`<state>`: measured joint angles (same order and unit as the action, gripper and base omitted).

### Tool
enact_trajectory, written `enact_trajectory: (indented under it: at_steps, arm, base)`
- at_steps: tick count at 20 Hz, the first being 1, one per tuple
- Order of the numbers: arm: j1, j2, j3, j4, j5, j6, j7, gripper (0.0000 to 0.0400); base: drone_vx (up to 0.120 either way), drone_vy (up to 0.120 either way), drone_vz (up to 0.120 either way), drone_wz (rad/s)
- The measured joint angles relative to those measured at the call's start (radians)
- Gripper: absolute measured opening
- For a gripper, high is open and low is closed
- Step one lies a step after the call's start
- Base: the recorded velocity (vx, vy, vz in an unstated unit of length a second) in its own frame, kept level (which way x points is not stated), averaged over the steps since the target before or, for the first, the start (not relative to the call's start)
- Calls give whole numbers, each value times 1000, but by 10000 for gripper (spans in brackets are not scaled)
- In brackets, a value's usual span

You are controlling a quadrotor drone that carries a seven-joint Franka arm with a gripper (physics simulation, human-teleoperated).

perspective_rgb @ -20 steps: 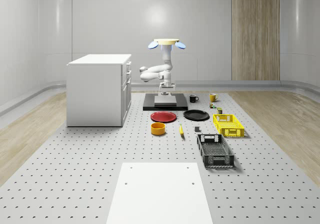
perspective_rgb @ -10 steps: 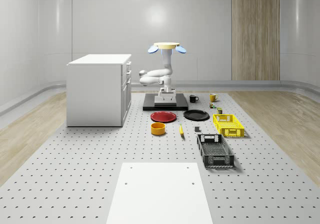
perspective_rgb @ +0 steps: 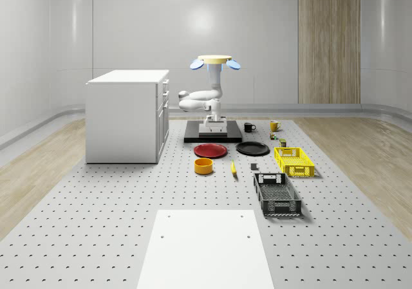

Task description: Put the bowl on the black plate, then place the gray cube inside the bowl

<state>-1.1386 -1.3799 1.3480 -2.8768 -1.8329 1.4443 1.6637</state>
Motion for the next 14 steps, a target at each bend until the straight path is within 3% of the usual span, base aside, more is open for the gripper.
enact_trajectory:
  at_steps: [9, 11, 14]
  arm:
    - [-6, -25, 5, 1, 11, 23, 5, 400]
    - [-7, -30, 6, 2, 13, 28, 6, 400]
    - [-9, -38, 7, 2, 16, 35, 8, 400]
  base:
    - [120, 0, 0, 0]
    - [120, -100, 0, 0]
    - [120, -13, 0, 0]
